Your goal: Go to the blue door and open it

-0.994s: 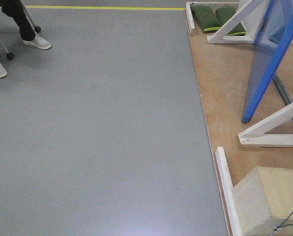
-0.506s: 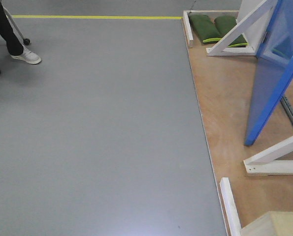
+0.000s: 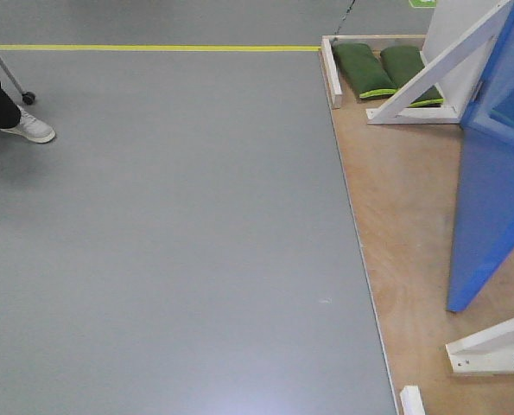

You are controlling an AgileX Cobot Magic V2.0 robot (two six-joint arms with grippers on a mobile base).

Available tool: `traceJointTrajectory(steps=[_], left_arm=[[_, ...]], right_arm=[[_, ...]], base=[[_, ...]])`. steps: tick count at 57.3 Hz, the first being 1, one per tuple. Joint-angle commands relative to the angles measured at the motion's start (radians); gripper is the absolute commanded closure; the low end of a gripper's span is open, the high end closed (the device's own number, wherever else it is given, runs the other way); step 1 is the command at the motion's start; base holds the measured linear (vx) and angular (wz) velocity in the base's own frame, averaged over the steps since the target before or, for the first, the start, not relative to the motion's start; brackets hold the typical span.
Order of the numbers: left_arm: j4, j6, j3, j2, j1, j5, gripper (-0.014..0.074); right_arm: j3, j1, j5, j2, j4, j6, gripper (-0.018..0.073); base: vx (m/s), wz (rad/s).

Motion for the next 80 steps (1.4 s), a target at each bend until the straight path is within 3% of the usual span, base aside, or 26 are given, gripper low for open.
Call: traceJointTrajectory(steps=[1, 80], left_arm=[[-0.006, 0.000, -0.026, -0.011, -0.007, -0.077, 0.0524], [-0.006, 0.000, -0.026, -0.011, -0.007, -0.077, 0.0524]], right_arm=[[0.000, -0.005, -0.081, 0.001, -0.004, 0.001, 0.0547], [0.000, -0.005, -0.084, 0.001, -0.004, 0.001, 0.0547]], base=[[0.41, -0.01], [0.32, -0.02]])
